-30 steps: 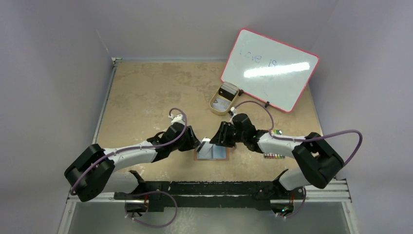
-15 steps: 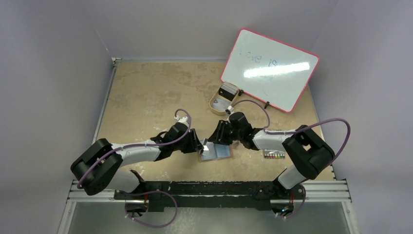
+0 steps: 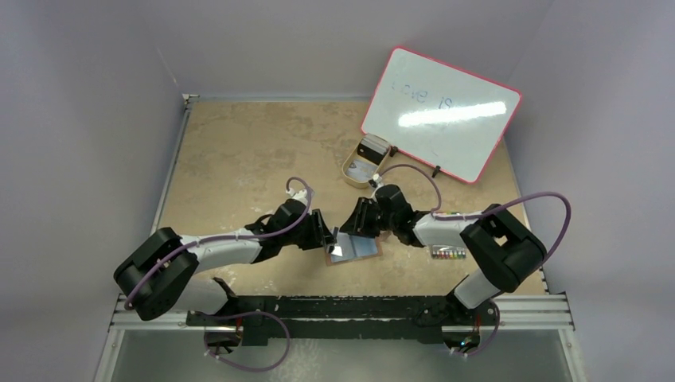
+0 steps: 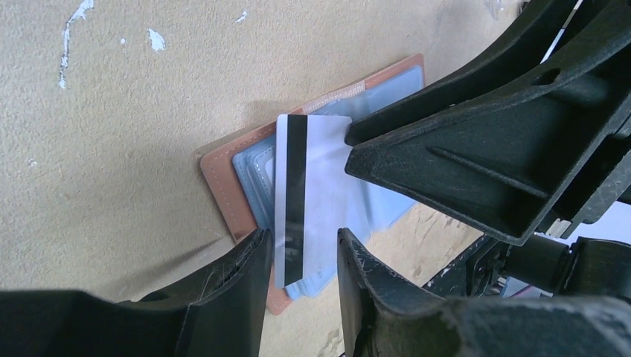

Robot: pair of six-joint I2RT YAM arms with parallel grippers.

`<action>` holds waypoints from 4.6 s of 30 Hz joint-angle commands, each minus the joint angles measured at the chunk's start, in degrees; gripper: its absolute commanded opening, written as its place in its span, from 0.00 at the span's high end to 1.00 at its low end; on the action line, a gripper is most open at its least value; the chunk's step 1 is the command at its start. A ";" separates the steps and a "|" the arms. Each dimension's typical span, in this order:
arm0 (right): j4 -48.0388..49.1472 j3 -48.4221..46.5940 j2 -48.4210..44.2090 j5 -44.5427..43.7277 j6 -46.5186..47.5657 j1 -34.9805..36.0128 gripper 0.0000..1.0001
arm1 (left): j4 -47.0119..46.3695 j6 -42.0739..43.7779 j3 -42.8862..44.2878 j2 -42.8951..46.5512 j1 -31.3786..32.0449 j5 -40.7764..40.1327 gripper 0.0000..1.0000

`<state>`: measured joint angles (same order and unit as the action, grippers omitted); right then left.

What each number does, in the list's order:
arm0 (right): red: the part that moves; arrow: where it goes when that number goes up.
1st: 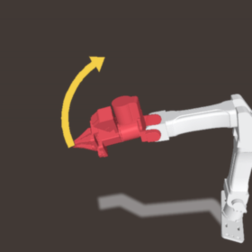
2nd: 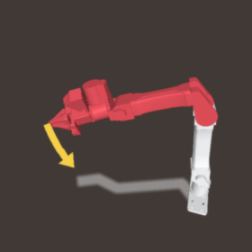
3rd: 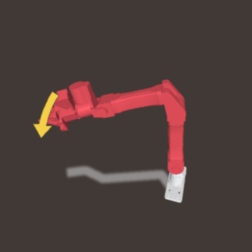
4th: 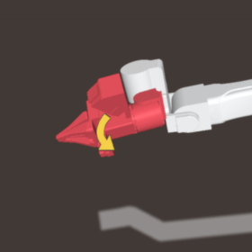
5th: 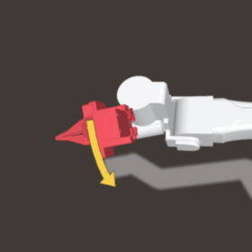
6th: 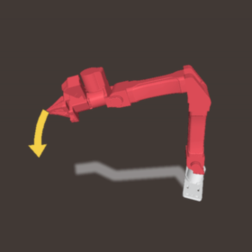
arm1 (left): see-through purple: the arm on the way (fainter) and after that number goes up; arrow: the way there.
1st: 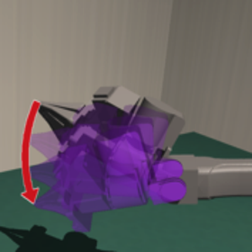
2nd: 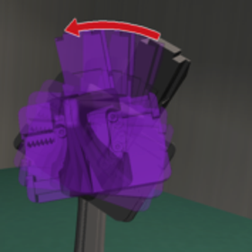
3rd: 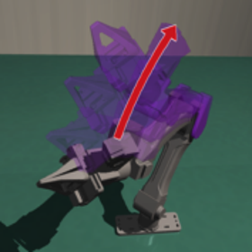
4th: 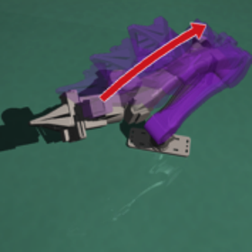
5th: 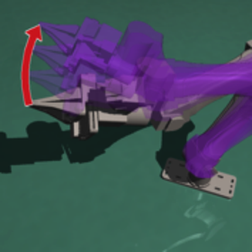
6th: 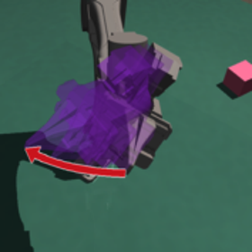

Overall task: Put the credit cards into the card holder
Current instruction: Pick up the credit card from the center of the board, then insert the credit card into the card holder.

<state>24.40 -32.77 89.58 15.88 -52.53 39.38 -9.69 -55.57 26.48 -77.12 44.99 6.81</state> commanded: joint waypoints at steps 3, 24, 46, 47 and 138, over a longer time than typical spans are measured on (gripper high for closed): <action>-1.16 -0.71 -3.53 0.21 0.06 0.44 0.59 | -3.34 -1.27 -0.76 0.53 -0.43 -0.47 0.62; 3.01 1.81 -0.60 -0.06 -0.87 1.53 0.63 | -7.84 -2.48 -1.95 -1.41 -0.43 1.10 0.68; 8.54 4.44 -0.82 3.10 -2.61 2.05 0.79 | -12.91 -7.47 -4.02 1.48 -0.43 1.93 0.76; 8.55 4.59 -1.08 2.99 -2.67 2.10 0.79 | -12.91 -7.52 -4.02 1.45 -0.43 1.91 0.77; -15.03 4.83 -13.35 -10.11 13.48 -4.33 0.56 | -34.93 -24.86 -10.78 -6.24 3.61 -5.20 1.00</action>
<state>8.58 -29.17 77.47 4.97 -38.20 34.92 -40.07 -80.23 13.85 -82.52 48.21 3.07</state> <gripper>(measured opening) 0.438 0.007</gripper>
